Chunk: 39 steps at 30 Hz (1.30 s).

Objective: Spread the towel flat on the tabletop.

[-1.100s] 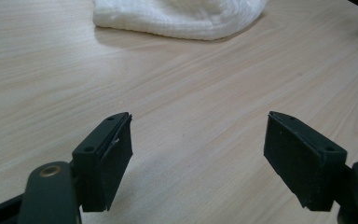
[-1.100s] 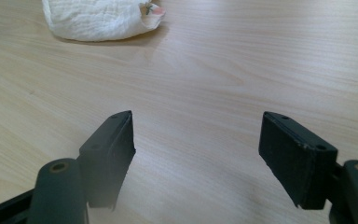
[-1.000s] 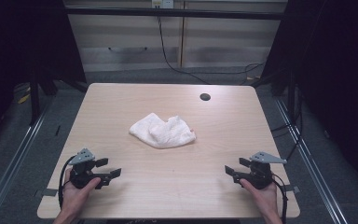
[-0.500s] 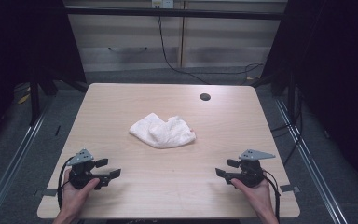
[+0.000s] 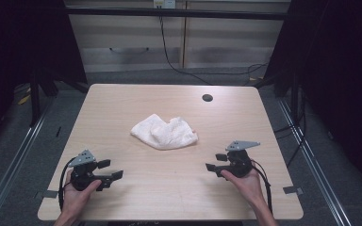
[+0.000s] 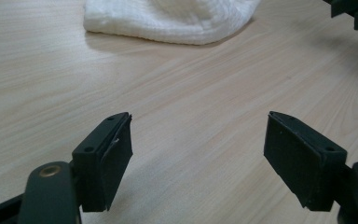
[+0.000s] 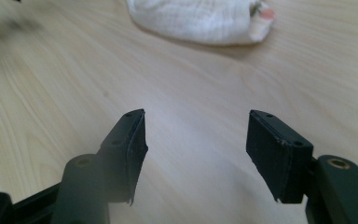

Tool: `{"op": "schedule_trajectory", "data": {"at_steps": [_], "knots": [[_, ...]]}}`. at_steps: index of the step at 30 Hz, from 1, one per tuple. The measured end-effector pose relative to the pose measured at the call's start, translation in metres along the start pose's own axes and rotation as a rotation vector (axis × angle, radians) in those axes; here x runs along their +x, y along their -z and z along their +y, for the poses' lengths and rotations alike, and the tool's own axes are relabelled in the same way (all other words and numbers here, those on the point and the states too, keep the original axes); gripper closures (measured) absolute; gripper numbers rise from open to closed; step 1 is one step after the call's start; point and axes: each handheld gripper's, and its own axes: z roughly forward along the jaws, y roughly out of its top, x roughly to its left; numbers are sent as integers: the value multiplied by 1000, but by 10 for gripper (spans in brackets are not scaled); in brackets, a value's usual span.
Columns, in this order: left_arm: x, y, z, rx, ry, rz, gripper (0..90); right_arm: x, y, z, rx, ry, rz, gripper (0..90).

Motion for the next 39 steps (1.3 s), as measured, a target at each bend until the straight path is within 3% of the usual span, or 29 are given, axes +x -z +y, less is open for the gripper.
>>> {"op": "schedule_trajectory", "data": {"at_steps": [5, 6, 10, 18, 23, 29, 31, 33, 34, 35, 37, 38, 39], "knots": [[-1, 1, -1, 1, -5, -5, 233, -3, -14, 23, -8, 2, 45, 384], [-1, 1, -1, 1, -4, -6, 231, -3, -22, 34, -9, 21, 61, 384], [0, 1, -1, 0, 2, 0, 227, -3, -40, 51, 10, 45, 79, 406], [0, 2, -2, -5, 7, 9, 225, -4, -71, 77, 77, 89, 83, 383], [0, 2, -1, 7, 4, 11, 226, -5, -85, 86, 116, 119, 58, 397], [0, 3, 0, 1, -3, 4, 225, -17, -97, 106, 130, 101, 52, 419], [0, 3, 0, 0, -2, 6, 225, -20, -100, 108, 140, 99, 46, 417], [2, 3, 0, 0, 1, 10, 224, -27, -116, 109, 195, 101, 13, 412], [2, 3, 0, 0, 1, 10, 224, -27, -116, 109, 195, 101, 13, 412], [2, 4, 0, 3, -3, 11, 224, -31, -124, 105, 191, 63, 20, 413], [3, 5, -1, 1, -2, 11, 224, -33, -129, 102, 198, 60, 21, 415], [3, 4, -1, -1, 1, 12, 224, -32, -136, 97, 237, 74, 6, 447], [3, 5, -1, 2, -1, 12, 224, -32, -135, 96, 228, 70, 4, 479]]}}
